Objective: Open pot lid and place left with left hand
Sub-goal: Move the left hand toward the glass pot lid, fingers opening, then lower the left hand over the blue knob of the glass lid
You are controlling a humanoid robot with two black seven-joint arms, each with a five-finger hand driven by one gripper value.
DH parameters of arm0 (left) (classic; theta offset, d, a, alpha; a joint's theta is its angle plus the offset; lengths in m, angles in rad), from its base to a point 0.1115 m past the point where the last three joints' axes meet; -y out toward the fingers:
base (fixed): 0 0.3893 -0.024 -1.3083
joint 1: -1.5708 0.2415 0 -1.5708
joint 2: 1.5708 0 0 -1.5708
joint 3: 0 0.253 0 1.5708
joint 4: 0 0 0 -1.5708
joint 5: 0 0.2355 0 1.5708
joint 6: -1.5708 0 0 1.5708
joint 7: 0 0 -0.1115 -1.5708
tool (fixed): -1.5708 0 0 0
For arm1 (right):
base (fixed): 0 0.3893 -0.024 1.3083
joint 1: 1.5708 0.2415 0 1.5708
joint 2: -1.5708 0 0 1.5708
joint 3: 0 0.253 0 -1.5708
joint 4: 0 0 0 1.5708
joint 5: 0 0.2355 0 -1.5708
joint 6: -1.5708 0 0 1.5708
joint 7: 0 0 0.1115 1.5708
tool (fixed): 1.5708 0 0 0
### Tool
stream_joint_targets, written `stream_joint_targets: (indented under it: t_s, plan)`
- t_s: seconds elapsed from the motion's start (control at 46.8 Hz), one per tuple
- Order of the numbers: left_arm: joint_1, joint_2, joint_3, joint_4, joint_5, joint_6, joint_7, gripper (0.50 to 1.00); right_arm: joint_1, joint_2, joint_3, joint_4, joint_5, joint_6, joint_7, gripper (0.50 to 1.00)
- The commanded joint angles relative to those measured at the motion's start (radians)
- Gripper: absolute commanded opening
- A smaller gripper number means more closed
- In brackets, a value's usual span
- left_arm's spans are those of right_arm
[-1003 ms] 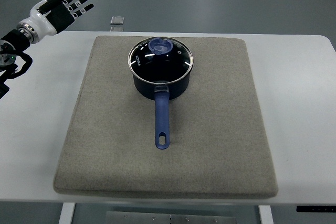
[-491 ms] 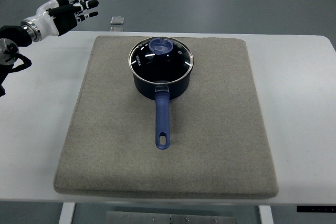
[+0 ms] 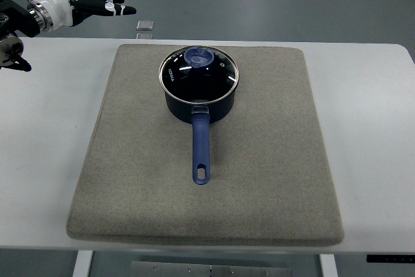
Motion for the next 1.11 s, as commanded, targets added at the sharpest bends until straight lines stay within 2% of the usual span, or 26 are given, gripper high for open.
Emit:
stream_joint_targets:
  t_s: [0.0, 0.235, 0.47, 0.662, 1.089]
  plan:
    - [-0.009, 0.0, 0.002, -0.011, 0.096, -0.001, -0.001, 0.992, 0.0, 0.0, 0.0, 0.0, 0.0, 0.0, 0.0, 0.917]
    - [-0.021, 0.003, 0.016, -0.066, 0.334, 0.002, -0.001, 0.99, 0.0, 0.0, 0.0, 0.0, 0.0, 0.0, 0.0, 0.917]
    - [-0.064, 0.003, 0.053, -0.118, 0.446, 0.002, -0.044, 0.99, 0.0, 0.0, 0.0, 0.0, 0.0, 0.0, 0.0, 0.917]
    - [-0.081, 0.014, 0.055, -0.214, 0.594, 0.003, -0.044, 0.99, 0.0, 0.0, 0.0, 0.0, 0.0, 0.0, 0.0, 0.917]
    - [-0.173, 0.011, 0.101, -0.286, 0.801, 0.0, -0.041, 0.99, 0.0, 0.0, 0.0, 0.0, 0.0, 0.0, 0.0, 0.917]
